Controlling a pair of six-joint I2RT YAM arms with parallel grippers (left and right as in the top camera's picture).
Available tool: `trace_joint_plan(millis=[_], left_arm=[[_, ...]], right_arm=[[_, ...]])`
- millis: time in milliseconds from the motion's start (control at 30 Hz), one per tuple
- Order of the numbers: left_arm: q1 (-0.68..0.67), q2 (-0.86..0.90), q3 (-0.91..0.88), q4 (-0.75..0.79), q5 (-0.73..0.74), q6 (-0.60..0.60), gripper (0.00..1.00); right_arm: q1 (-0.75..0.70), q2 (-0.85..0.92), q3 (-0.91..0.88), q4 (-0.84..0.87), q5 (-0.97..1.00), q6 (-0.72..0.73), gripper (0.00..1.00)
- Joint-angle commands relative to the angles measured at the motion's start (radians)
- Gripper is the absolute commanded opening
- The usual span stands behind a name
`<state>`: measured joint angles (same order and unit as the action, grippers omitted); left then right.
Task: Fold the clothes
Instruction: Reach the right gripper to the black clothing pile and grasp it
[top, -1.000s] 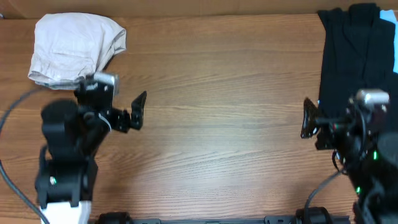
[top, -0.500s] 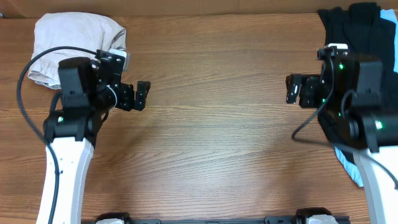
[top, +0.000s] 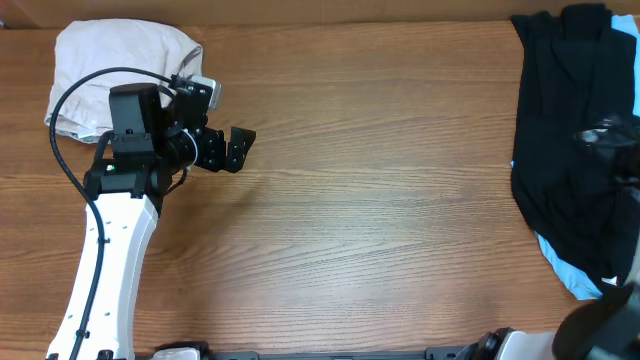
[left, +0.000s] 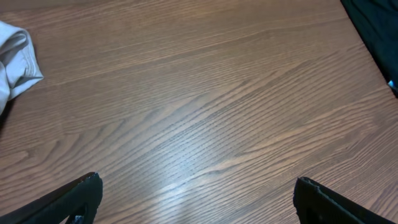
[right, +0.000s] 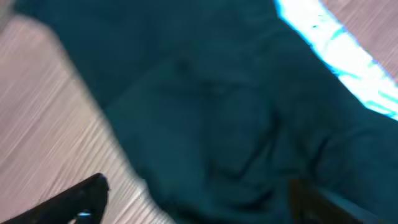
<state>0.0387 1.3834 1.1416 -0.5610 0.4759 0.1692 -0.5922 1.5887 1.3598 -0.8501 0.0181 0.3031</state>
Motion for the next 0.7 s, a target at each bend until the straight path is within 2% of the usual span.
trace_joint_plan(millis=[0,100,233,333,567,667], left_arm=[[-0.007,0.002,0.019,0.003,0.044,0.026,1.00],[-0.007,0.002,0.019,0.013,0.066,0.026,1.00],[-0.007,0.002,0.019,0.013,0.068,0.026,1.00],[-0.007,0.002,0.019,0.013,0.068,0.026,1.00],[-0.007,0.002,0.019,0.019,0.068,0.026,1.00],[-0.007,0.002,0.019,0.019,0.068,0.026,1.00]], right_arm=[[-0.068,0.084,0.026,0.046,0.029,-0.029,0.93],[-0.087,0.139,0.026,0.058,0.064,-0.074,0.94],[-0.090,0.215,0.026,0.064,0.229,-0.075,0.94],[-0.092,0.236,0.025,0.088,0.251,-0.085,0.94],[-0.095,0.267,-0.017,0.148,0.252,-0.155,0.81],[-0.109,0.288,-0.017,0.155,0.254,-0.156,0.80]])
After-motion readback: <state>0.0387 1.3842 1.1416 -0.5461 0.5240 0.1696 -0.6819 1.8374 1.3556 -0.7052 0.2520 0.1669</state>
